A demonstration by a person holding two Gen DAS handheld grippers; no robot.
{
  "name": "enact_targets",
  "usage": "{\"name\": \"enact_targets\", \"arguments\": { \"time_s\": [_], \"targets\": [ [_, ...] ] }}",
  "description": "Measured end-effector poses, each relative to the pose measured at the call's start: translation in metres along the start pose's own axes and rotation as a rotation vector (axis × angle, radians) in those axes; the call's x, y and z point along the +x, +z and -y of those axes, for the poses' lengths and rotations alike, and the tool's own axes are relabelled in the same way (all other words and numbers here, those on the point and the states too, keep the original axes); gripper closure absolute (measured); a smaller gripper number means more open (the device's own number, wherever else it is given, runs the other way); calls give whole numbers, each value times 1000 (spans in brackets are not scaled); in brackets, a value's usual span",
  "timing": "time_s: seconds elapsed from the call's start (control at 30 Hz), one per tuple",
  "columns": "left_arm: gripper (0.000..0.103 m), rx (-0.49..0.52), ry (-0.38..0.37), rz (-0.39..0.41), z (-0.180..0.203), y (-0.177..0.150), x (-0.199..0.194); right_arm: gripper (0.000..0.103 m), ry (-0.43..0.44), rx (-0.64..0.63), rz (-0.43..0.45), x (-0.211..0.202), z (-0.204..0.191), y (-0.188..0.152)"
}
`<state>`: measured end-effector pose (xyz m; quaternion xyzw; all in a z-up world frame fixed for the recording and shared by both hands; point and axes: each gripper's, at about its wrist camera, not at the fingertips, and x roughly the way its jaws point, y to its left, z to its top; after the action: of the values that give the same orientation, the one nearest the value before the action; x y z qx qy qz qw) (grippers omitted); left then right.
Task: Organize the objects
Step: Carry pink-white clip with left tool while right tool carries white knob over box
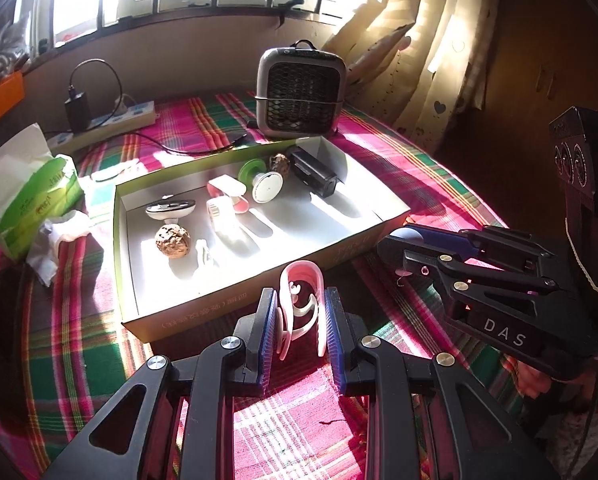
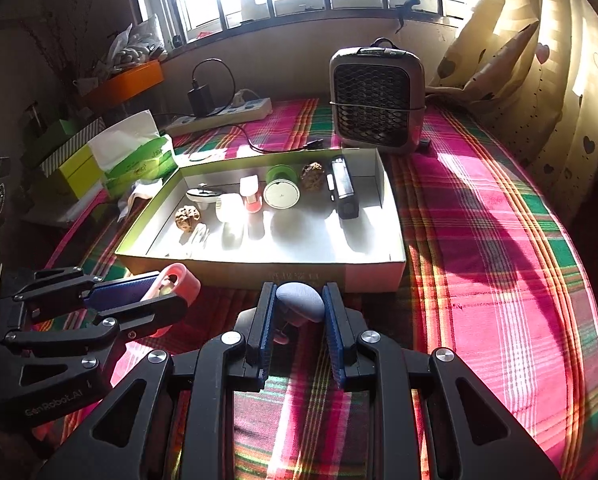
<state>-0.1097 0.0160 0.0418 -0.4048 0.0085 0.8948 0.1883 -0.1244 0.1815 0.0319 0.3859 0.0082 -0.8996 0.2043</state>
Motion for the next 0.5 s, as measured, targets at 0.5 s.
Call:
{"name": "enact_targets", "arguments": {
  "time_s": [0.5],
  "targets": [
    [82, -16, 23, 1, -13, 23, 15, 79, 15, -41, 7, 16, 3, 37]
  ]
}}
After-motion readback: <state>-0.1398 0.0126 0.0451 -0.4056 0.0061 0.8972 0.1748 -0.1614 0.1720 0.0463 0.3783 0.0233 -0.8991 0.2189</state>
